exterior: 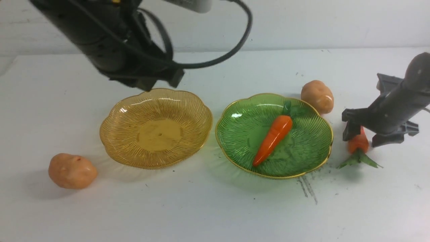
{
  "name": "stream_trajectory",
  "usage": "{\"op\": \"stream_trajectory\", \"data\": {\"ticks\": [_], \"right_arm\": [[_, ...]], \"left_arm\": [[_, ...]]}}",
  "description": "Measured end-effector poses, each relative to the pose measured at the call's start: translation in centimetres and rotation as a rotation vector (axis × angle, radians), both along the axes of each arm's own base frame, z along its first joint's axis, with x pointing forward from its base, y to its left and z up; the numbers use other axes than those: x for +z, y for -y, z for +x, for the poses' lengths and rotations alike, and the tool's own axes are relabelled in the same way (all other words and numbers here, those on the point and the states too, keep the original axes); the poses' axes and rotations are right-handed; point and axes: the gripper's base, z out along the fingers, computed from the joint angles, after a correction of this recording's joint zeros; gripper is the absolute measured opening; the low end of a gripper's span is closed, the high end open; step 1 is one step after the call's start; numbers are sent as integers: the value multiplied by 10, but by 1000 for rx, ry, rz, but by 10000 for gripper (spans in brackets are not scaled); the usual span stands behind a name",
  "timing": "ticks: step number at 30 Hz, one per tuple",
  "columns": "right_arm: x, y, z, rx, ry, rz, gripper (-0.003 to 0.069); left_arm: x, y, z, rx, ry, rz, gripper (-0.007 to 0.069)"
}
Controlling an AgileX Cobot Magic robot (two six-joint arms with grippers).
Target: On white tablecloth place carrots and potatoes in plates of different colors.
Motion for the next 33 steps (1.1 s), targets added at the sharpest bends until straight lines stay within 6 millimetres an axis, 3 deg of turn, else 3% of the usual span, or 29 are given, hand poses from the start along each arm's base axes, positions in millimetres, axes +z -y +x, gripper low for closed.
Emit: {"op": "stream_trajectory", "data": {"ticks": [1, 2, 9, 13, 14, 15, 16, 19, 24, 27, 28, 29, 31, 33], "right_arm": [[0, 0, 0, 2, 0, -1, 432], [7, -1, 0, 23, -1, -3, 296], [78, -7, -14, 88, -10, 21, 316], [117, -42, -25, 188, 93, 70, 316], [117, -43, -25, 187, 94, 72, 316], [117, -64, -27, 243, 101, 83, 316], [116, -66, -27, 250, 100, 83, 316], [99, -100, -23, 328, 105, 85, 316], [76, -120, -17, 355, 88, 87, 326], [70, -121, -17, 322, 63, 84, 411], [69, -119, -17, 290, 47, 75, 492], [69, -119, -17, 286, 45, 77, 503], [68, -115, -19, 280, 16, 36, 610], [68, -113, -23, 297, -27, 5, 659]], "left_arm": [[0, -1, -1, 4, 3, 2, -3], [5, -11, -10, 40, 33, 15, -3], [14, -32, -30, 136, 100, 18, -3], [0, -41, -30, 180, 62, 38, -3], [0, -41, -30, 180, 62, 38, -3], [-10, -48, -27, 220, 29, 53, -2], [-12, -49, -27, 225, 25, 54, -2], [-30, -67, -22, 312, -45, 61, 0], [-43, -83, -19, 340, -102, 64, 0], [-50, -91, -19, 357, -136, 60, 0], [-55, -96, -19, 380, -160, 40, 0], [-55, -96, -19, 379, -163, 36, 0], [-59, -108, -18, 436, -196, -17, 0], [-60, -117, -18, 478, -211, -45, 0]]}}
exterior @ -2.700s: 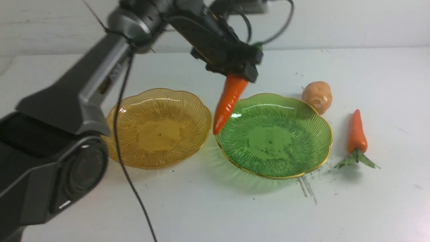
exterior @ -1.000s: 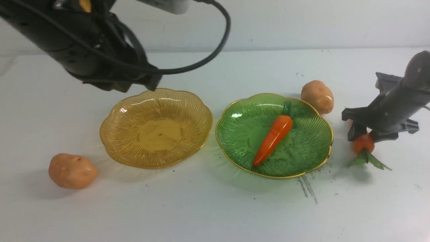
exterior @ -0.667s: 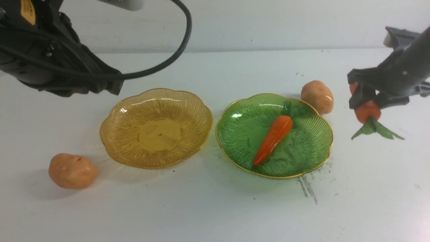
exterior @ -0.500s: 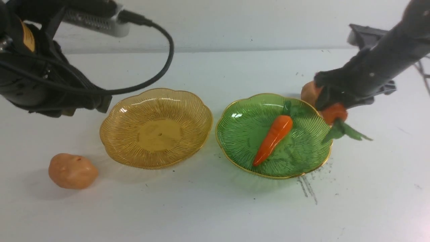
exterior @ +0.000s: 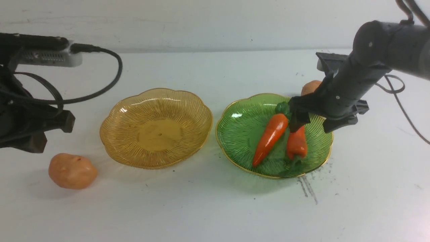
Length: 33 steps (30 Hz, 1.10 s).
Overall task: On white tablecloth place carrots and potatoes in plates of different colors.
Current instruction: 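Put the potatoes from the left side into the left plate with the left gripper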
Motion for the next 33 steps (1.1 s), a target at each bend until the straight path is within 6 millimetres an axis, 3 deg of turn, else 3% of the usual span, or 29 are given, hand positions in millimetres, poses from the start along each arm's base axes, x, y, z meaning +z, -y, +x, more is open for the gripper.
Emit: {"op": "stream_trajectory", "data": {"ticks": [4, 8, 9, 10, 11, 13, 16, 22, 27, 31, 32, 33], "right_arm": [[17, 4, -9, 75, -55, -61, 671], [66, 8, -23, 113, 43, -55, 558], [66, 8, -23, 113, 42, -52, 551], [90, 8, -35, 113, 94, -11, 472], [95, 8, -37, 113, 106, -5, 465], [121, 9, -57, 116, 161, 46, 363], [142, 12, -88, 130, 195, 99, 254], [144, 19, -129, 160, 186, 122, 118], [135, 23, -146, 160, 150, 121, 90], [120, 24, -151, 172, 104, 111, 87], [119, 24, -151, 174, 102, 111, 87], [115, 24, -152, 182, 91, 107, 87]], "left_arm": [[-1, -18, 1, 79, -5, -17, 0], [-6, -34, 5, 145, -26, -17, 0], [-7, -34, 6, 146, -30, -17, 0], [-15, -37, 12, 168, -58, -22, 4], [-15, -36, 13, 169, -61, -24, 6], [-30, -38, 25, 195, -115, -51, 10], [-52, -44, 43, 242, -165, -123, 10], [-94, -68, 66, 382, -264, -263, 23], [-109, -72, 80, 407, -238, -341, 94], [-113, -74, 90, 429, -157, -345, 316], [-113, -75, 90, 431, -151, -343, 329], [-113, -76, 92, 452, -128, -338, 420]]}}
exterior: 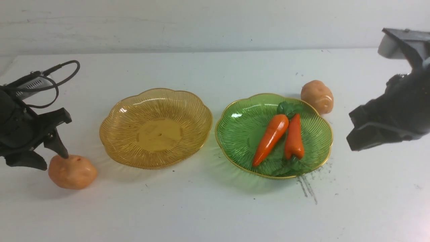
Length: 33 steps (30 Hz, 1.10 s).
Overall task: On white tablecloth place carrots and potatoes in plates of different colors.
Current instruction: 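Put the potatoes from the left side into the left plate with the left gripper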
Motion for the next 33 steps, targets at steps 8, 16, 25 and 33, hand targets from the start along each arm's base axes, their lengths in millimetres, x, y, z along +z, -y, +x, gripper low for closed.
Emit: {"op": "stream_trajectory", "data": {"ticks": [8, 16, 25, 33], "right_arm": [[-13, 0, -3, 18, -36, -12, 86], [-15, 0, -4, 47, -31, -18, 86], [-15, 0, -4, 55, -30, -18, 86], [-15, -1, -4, 60, -29, -10, 86]], "left_arm": [[-24, -5, 9, 84, -55, -1, 683], [-50, -7, 20, 104, -84, -13, 683], [-65, -8, 24, 109, -105, -18, 608], [-21, -9, 42, -10, -67, -13, 608]]}}
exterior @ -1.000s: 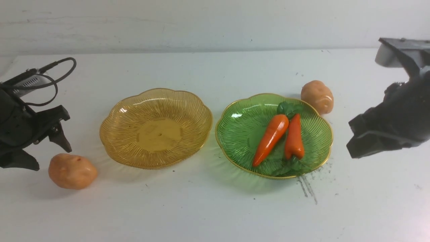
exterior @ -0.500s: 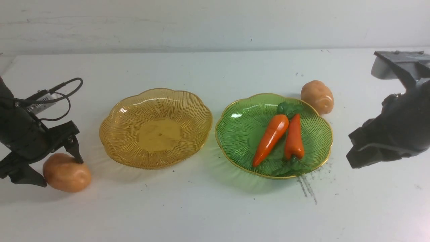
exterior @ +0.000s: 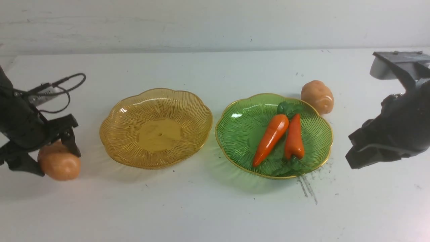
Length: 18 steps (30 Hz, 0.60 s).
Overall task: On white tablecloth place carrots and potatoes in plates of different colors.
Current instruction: 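Put the potatoes from the left side into the left plate with the left gripper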
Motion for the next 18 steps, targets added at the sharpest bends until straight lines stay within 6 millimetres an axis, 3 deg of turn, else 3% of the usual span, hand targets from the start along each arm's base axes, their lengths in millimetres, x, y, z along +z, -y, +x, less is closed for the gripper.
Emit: {"op": "stream_trajectory", "data": {"ticks": [3, 5, 9, 11, 13, 18], "right_arm": [[1, -1, 0, -2, -5, 19, 86], [1, -4, -1, -3, -11, 49, 86], [2, -5, 0, -4, 1, 68, 86], [3, -5, 2, -9, 16, 69, 86], [3, -4, 4, -12, 42, 59, 86], [3, -3, 4, -10, 46, 46, 94]], "left_arm": [[30, 7, 9, -59, 76, -25, 608], [71, 31, 22, -196, 230, -61, 608], [94, 82, 34, -454, 394, -58, 608], [92, 98, 37, -520, 422, -41, 608], [77, 125, 44, -608, 424, 1, 608], [35, 135, 57, -546, 286, 70, 608]]}}
